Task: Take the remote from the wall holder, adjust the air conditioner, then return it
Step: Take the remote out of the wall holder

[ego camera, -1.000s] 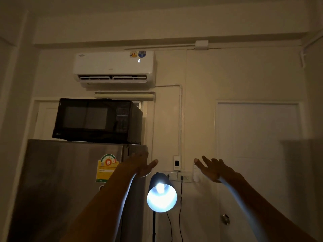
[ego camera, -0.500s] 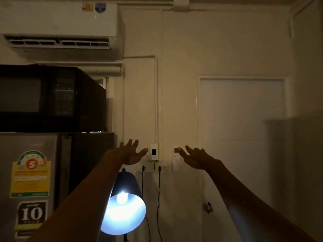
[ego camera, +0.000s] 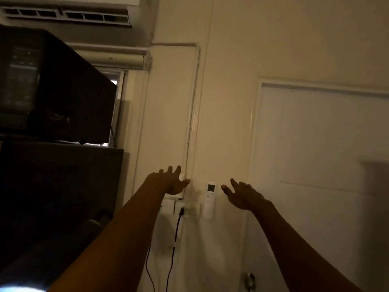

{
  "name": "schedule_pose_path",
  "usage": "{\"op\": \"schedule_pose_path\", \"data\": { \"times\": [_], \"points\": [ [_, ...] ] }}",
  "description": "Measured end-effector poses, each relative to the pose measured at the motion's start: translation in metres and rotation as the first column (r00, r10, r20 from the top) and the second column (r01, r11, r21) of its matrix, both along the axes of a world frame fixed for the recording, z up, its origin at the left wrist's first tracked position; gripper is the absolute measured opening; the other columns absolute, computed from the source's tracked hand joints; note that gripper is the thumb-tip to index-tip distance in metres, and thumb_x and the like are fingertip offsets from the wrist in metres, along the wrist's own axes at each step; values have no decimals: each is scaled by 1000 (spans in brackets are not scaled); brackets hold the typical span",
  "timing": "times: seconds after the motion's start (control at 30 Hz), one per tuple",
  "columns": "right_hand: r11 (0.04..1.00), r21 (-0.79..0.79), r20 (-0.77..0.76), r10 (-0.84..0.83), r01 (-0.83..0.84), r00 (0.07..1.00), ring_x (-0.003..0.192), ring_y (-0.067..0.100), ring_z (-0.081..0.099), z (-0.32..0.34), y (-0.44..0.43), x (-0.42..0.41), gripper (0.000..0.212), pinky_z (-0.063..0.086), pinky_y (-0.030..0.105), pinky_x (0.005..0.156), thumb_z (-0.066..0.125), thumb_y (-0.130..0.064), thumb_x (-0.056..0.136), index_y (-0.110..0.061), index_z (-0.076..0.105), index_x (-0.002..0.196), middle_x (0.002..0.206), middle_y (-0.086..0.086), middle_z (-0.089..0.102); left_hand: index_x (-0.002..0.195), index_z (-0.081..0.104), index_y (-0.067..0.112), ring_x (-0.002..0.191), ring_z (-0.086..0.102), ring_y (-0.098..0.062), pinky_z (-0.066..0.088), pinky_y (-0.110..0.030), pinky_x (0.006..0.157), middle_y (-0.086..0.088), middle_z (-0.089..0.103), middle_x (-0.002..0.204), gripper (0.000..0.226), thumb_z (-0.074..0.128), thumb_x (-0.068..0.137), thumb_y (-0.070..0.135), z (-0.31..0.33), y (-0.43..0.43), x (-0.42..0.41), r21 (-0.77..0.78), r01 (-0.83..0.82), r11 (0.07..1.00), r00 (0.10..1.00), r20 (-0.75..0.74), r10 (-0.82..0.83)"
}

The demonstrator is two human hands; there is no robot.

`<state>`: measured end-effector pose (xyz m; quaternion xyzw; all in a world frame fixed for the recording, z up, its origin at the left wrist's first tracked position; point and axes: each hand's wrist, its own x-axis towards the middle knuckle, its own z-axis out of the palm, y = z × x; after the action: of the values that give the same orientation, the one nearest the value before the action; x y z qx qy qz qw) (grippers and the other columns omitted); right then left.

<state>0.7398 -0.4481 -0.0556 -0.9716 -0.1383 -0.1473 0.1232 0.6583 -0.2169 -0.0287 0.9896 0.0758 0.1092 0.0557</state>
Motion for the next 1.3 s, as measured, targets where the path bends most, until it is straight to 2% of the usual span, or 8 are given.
{"op": "schedule_pose_path", "data": {
  "times": [0.27,0.63,0.83,0.9,1.0,1.13,1.23,1.3],
  "points": [
    [998,6,95,64,-65,993,144,36,17,-28,7,104,72,24,50,115,29,-57,92,-17,11,148,157,15,17,150,-7,18,147,0,-35,5,-53,120,-11,-6,160,75,29,95,54,-46,-12,93,-36,0,999,1000,13,1],
    [994,-57,352,106,-91,930,147,33,-7,-89,18,223,72,10,45,120,35,-46,94,-17,0,149,160,13,0,150,-10,18,147,-12,-31,-2,-47,121,-10,-15,159,76,33,95,50,-110,5,233,172,115,978,952,261,-157],
    [991,-43,530,132,-129,838,140,37,29,-127,18,255,68,35,51,110,59,-30,85,-14,28,144,151,19,33,150,-6,19,148,-6,-25,4,-44,123,-7,-8,160,74,37,95,45,-135,0,277,133,258,957,904,316,-288],
    [987,-17,553,141,-158,821,131,36,44,-138,22,257,63,46,48,102,59,-29,85,-15,34,141,142,17,46,150,4,17,147,14,-26,18,-42,121,-9,10,160,68,40,96,37,-145,-1,286,196,280,940,857,390,-337],
    [977,39,552,156,-212,819,112,26,55,-149,26,262,54,55,38,88,52,-32,88,-17,37,138,127,10,55,148,19,14,130,45,-28,41,-39,106,-14,39,148,62,48,95,27,-160,-4,301,260,288,922,791,479,-382],
    [925,197,523,180,-323,833,103,19,60,-150,36,270,48,55,30,83,45,-34,92,-20,37,137,125,4,56,144,34,15,116,56,-22,47,-33,99,-8,57,131,55,50,93,29,-162,-10,313,80,363,928,721,607,-334],
    [864,307,538,190,-400,821,92,15,63,-145,48,271,39,50,20,76,51,-30,91,-18,46,128,115,3,62,132,49,17,100,62,-14,54,-28,88,-3,66,115,46,58,88,28,-157,-16,316,-83,501,861,644,701,-307],
    [823,386,535,168,-416,828,92,14,63,-142,57,272,34,51,22,77,52,-31,90,-19,48,122,110,1,63,128,52,17,96,62,-8,54,-23,83,0,67,113,42,60,87,21,-153,-19,319,-238,572,785,649,717,-256]
  ]
}}
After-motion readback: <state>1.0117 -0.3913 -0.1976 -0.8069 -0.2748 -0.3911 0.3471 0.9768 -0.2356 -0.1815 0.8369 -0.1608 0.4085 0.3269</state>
